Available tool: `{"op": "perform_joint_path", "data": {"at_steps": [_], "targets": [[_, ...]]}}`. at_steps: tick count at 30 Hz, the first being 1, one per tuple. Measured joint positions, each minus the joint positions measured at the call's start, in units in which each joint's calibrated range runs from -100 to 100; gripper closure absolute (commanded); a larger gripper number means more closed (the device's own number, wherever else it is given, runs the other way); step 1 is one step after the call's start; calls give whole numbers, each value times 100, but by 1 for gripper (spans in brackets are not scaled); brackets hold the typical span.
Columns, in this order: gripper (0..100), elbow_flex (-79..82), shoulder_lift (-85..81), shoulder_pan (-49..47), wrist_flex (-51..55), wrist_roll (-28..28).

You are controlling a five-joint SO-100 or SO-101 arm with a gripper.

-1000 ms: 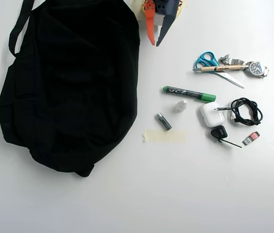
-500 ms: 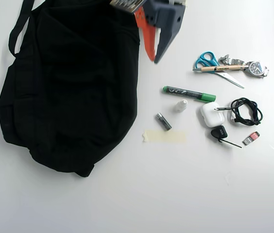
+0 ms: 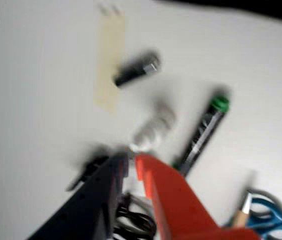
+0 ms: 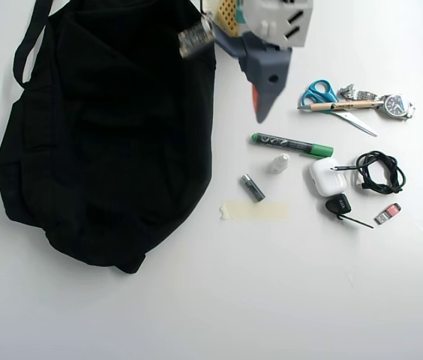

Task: Put the whiteboard marker into the black bag

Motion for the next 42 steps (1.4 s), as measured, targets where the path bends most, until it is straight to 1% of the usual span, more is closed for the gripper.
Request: {"op": "perform_joint_path", "data": {"at_steps": [8,17,22,24,34,40,42], "targets": [[97,-26,851,-506,0,0],[97,-26,1018,-602,0,0],[84,-26,1376,-778,-239,0],[81,-26,1485,-866,-366,0],[79,-26,1726,-1174,-656,0],[69,-26,2210,-1233,-912,0],[68,-26,2360,-1233,-1048,0]]}}
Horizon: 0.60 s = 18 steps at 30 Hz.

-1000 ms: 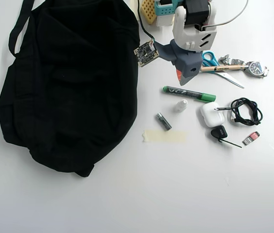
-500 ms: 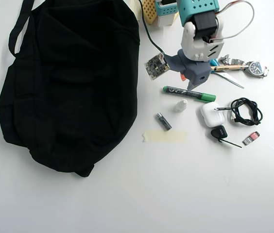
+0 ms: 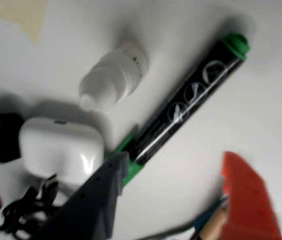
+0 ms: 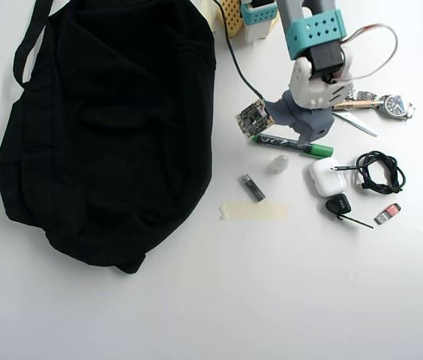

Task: Put the whiteboard marker into the black bag

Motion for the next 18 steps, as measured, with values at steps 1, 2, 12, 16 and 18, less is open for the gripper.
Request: {"op": "perform_joint_path", "data": {"at_steps": [1,2,12,16,18], "targets": [[68,0,25,0,-43,0],[68,0,50,0,-60,0],[67,0,525,-44,-358,0],[68,0,792,-44,-622,0],[68,0,842,-44,-682,0]]}}
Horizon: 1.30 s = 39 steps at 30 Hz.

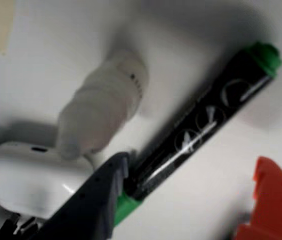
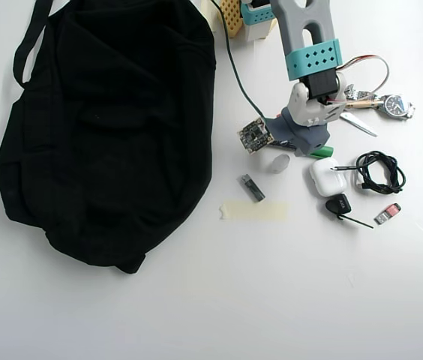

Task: Put the whiteboard marker into the black bag

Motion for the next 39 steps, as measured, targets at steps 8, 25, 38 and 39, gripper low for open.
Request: {"op": "perform_joint_path", "data": {"at_steps": [8,25,38,39], "targets": [[68,-9,375,0,-239,0],[98,-145,676,88,-622,0],[98,-230,617,88,-452,0],[98,-316,601,88,-307,0]]}}
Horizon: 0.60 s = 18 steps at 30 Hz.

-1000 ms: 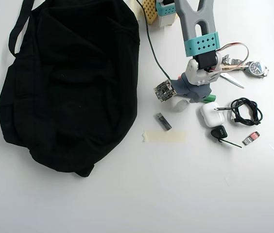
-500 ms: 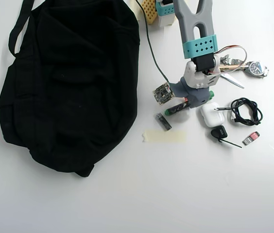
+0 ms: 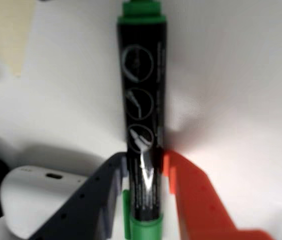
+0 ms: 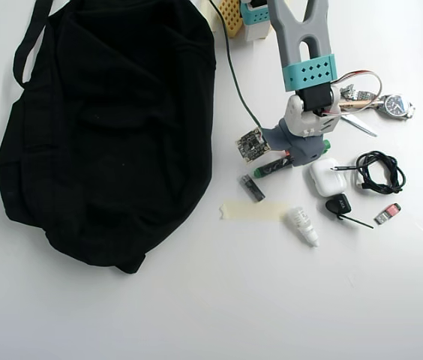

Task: Put the whiteboard marker into the black bag

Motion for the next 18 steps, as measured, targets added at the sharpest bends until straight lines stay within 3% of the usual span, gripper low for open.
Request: {"op": "perform_joint_path", "data": {"at_steps": [12,18], "targets": [[98,-2551,-434,1189,3000,0],[98,-3746,-442,2187,3903,0]]}}
